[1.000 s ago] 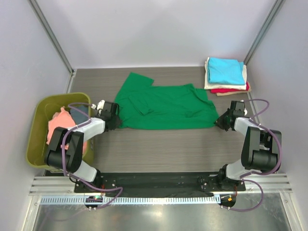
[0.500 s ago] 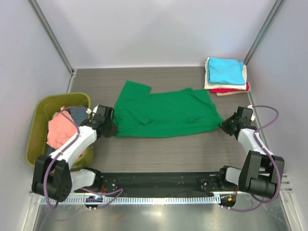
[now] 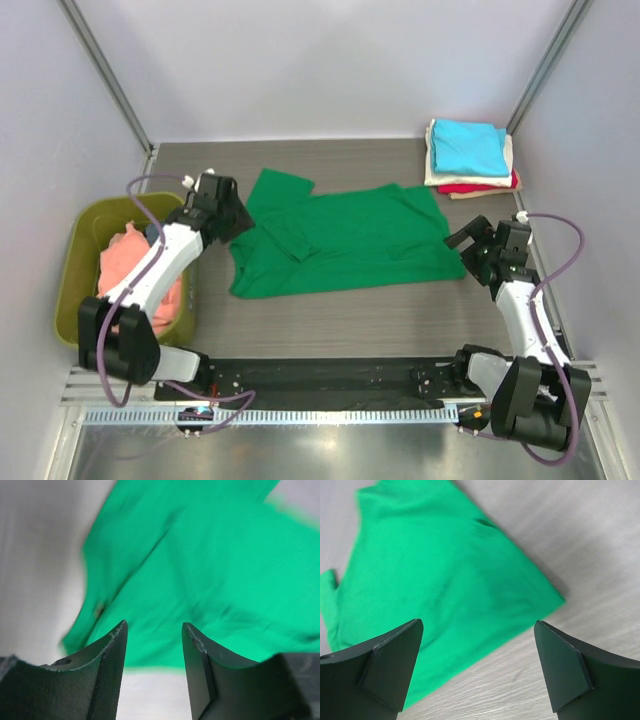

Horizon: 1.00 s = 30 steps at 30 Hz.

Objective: Fold and stack the t-shirts
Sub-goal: Fold the tshirt

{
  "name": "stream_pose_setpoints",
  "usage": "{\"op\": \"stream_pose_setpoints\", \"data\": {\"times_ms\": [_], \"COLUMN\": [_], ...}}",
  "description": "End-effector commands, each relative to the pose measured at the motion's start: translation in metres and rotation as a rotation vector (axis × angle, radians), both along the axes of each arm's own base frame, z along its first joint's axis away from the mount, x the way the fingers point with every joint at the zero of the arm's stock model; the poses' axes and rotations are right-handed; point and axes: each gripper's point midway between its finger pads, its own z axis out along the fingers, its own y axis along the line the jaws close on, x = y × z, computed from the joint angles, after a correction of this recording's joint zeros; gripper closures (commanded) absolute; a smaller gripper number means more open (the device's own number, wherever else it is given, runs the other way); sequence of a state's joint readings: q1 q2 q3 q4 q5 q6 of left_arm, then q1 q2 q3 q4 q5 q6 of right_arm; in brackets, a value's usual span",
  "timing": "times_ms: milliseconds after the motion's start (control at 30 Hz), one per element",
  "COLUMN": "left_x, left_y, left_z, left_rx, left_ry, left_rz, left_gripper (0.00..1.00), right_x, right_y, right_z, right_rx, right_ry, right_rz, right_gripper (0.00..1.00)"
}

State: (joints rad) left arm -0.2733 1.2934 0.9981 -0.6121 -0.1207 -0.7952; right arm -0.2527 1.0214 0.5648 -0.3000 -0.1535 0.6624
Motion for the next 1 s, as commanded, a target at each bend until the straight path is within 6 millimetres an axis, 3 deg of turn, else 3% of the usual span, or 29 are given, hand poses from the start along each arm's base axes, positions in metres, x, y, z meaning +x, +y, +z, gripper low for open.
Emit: {"op": "stream_pose_setpoints", "data": {"times_ms": [0, 33, 67, 100, 133, 167, 200, 233, 333, 400, 433, 467, 500, 533, 567, 633, 667, 967], "left_x": [0.075, 0.092, 0.123, 0.140, 0.159, 0.190, 0.206, 0.216, 0.255, 0.276, 0.282, 0.287, 0.297, 0.301, 0.305, 0.315, 0.315, 0.309], "left_y": [0.000, -0.003, -0.007, -0.005, -0.007, -0.010, -0.010, -0.010, -0.011, -0.006, -0.005, 0.001, 0.000, -0.002, -0.001, -0.006, -0.007, -0.026], "left_z": [0.037, 0.015, 0.042, 0.037, 0.011, 0.032, 0.033, -0.008, -0.026, -0.021, -0.024, -0.049, -0.040, -0.046, -0.065, -0.066, -0.078, -0.114], "left_rx": [0.019, 0.044, 0.041, 0.091, 0.127, 0.130, 0.157, 0.188, 0.191, 0.193, 0.191, 0.193, 0.183, 0.170, 0.176, 0.167, 0.164, 0.062], "left_ry": [-0.168, -0.119, -0.197, -0.195, -0.142, -0.194, -0.197, -0.107, -0.078, -0.099, -0.095, -0.058, -0.088, -0.089, -0.071, -0.094, -0.078, -0.036], "left_rz": [0.012, 0.016, 0.023, 0.011, 0.000, -0.008, -0.032, -0.056, -0.080, -0.070, -0.071, -0.070, -0.071, -0.096, -0.104, -0.129, -0.133, -0.154], "left_gripper": [0.52, 0.52, 0.52, 0.53, 0.54, 0.55, 0.56, 0.57, 0.57, 0.55, 0.55, 0.54, 0.53, 0.52, 0.51, 0.49, 0.48, 0.48], "right_x": [0.015, 0.015, 0.014, 0.013, 0.011, 0.008, 0.006, 0.003, -0.007, -0.016, -0.018, -0.021, -0.024, -0.026, -0.028, -0.031, -0.033, -0.035], "right_y": [0.014, 0.016, 0.019, 0.024, 0.029, 0.033, 0.036, 0.042, 0.050, 0.052, 0.056, 0.058, 0.060, 0.062, 0.065, 0.067, 0.067, 0.063], "right_z": [0.043, 0.045, 0.048, 0.049, 0.050, 0.051, 0.051, 0.052, 0.053, 0.053, 0.054, 0.054, 0.057, 0.059, 0.059, 0.064, 0.064, 0.058], "right_rx": [-0.051, -0.054, -0.056, -0.054, -0.045, -0.041, -0.040, -0.042, -0.049, -0.049, -0.039, -0.030, -0.025, -0.021, -0.011, -0.015, -0.019, -0.033], "right_ry": [-0.129, -0.136, -0.148, -0.149, -0.152, -0.151, -0.149, -0.150, -0.143, -0.147, -0.154, -0.153, -0.168, -0.176, -0.179, -0.199, -0.196, -0.157], "right_rz": [0.100, 0.111, 0.119, 0.136, 0.157, 0.175, 0.188, 0.218, 0.256, 0.264, 0.278, 0.283, 0.289, 0.298, 0.307, 0.315, 0.317, 0.312], "right_gripper": [0.01, 0.00, 0.00, 0.00, 0.00, 0.00, 0.00, 0.01, 0.01, 0.00, 0.01, 0.00, 0.00, 0.01, 0.00, 0.00, 0.00, 0.00]}}
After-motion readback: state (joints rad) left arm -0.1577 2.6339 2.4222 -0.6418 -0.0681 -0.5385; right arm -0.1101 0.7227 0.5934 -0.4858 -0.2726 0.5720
